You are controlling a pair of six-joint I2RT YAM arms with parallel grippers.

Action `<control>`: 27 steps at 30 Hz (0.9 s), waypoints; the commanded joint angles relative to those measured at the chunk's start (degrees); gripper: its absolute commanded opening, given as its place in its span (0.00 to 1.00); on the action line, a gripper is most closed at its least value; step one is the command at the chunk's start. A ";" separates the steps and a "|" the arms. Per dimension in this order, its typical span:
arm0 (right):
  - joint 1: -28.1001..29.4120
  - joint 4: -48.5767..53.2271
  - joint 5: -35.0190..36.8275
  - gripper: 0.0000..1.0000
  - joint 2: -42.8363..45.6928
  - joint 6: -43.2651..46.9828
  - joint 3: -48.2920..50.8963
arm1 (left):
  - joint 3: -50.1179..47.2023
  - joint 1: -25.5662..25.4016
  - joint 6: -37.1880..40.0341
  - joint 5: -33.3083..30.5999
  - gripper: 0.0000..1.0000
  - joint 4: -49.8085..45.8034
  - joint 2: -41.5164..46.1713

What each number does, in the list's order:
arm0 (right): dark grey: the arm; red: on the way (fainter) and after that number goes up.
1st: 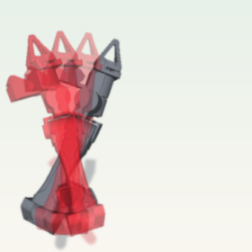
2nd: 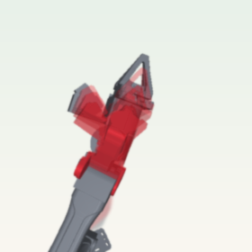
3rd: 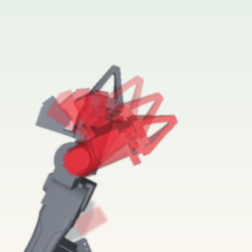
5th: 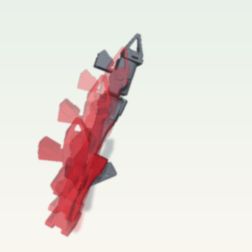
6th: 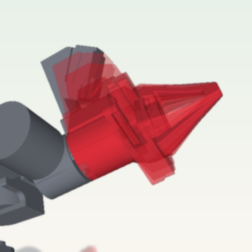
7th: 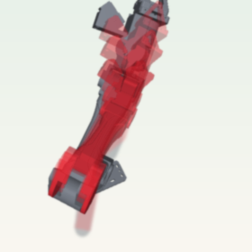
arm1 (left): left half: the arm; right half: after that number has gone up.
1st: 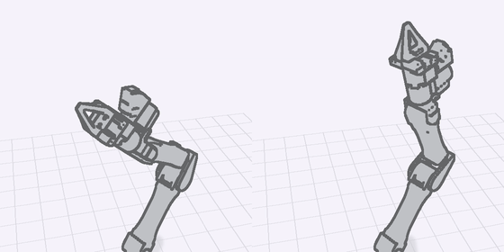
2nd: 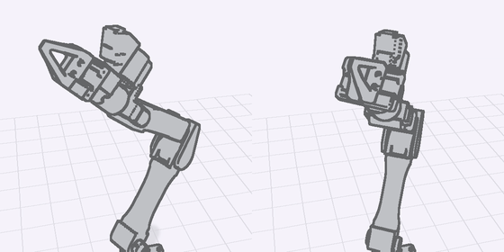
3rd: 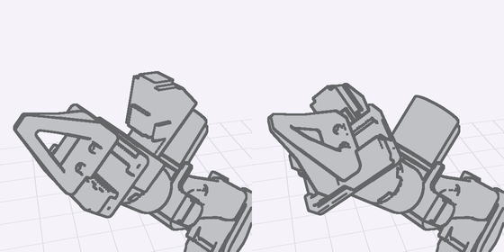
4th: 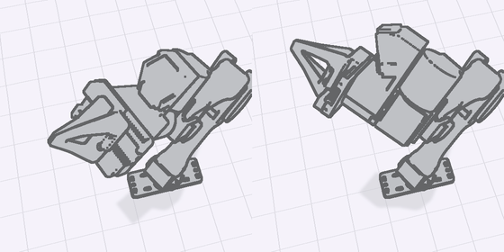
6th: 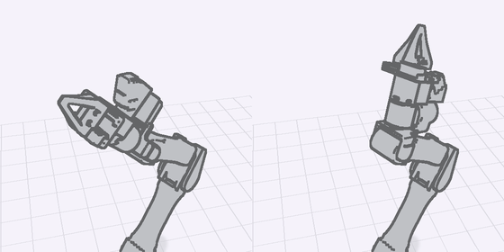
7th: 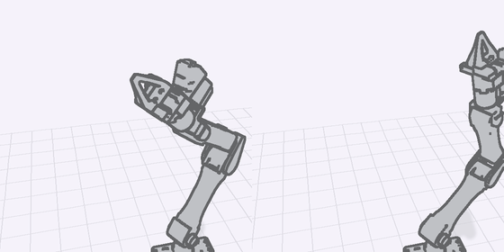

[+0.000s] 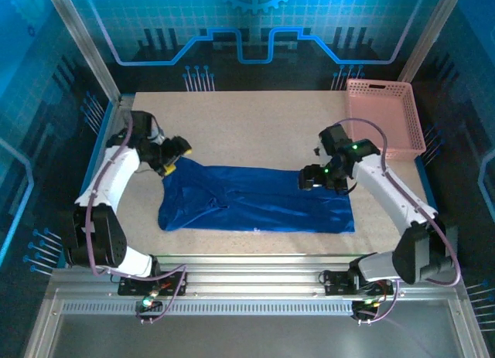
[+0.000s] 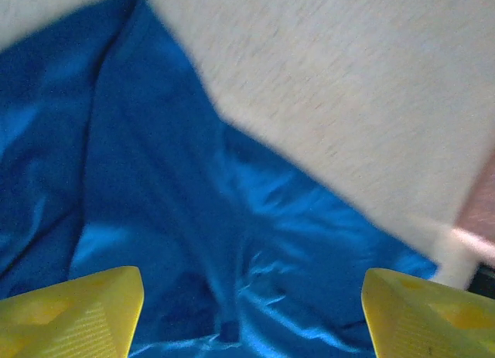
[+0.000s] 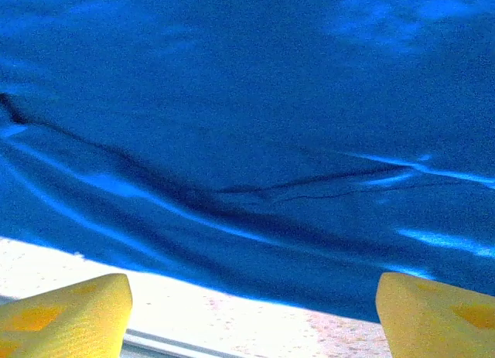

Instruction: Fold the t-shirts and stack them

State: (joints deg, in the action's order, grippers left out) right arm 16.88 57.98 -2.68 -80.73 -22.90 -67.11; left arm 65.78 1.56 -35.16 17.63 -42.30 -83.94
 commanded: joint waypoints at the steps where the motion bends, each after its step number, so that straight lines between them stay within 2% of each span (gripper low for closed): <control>1: -3.73 0.17 -1.71 0.83 -6.25 3.98 -1.17 | -5.58 -5.03 -4.15 -5.87 0.74 -5.09 0.52; 3: -5.67 -1.43 -2.32 0.81 -9.58 3.48 -0.40 | -9.51 -6.81 -7.05 -6.12 0.69 -2.32 0.78; 5: -6.88 -2.34 -1.95 0.71 -13.14 2.26 0.84 | -12.05 -8.27 -8.63 -6.41 0.57 0.37 -1.27; 9: -6.78 -5.28 0.29 0.26 -16.37 -2.92 6.00 | -10.76 -10.86 -9.96 -7.49 0.30 6.12 -10.41; 10: -6.33 -5.95 0.10 0.21 -16.80 -4.44 7.12 | -8.71 -11.25 -9.98 -7.32 0.22 7.29 -13.59; 11: -5.52 -6.35 -0.07 0.19 -16.99 -5.46 7.79 | -6.80 -11.80 -10.05 -7.20 0.18 8.39 -16.45; 15: 0.68 -5.86 0.75 0.18 -17.19 -9.11 8.75 | 8.26 -13.34 -8.27 -5.58 0.14 7.81 -32.57; 20: 8.94 -4.94 -0.83 0.18 -16.52 -16.15 9.28 | 30.29 -12.95 -5.64 -3.22 0.13 3.15 -49.43; 23: 14.97 -6.91 -4.06 0.18 -17.12 -21.40 8.88 | 51.02 -12.82 -2.71 -0.22 0.14 -3.33 -62.24; 27: 23.65 -11.28 -9.40 0.18 -22.63 -28.60 4.71 | 89.03 -12.73 -2.01 8.74 0.18 -9.28 -83.23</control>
State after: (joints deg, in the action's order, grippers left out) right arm 36.25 50.09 -6.79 -99.57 -43.59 -59.55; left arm 140.66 -11.42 -39.07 22.06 -44.21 -154.67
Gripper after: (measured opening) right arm 0.174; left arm 0.180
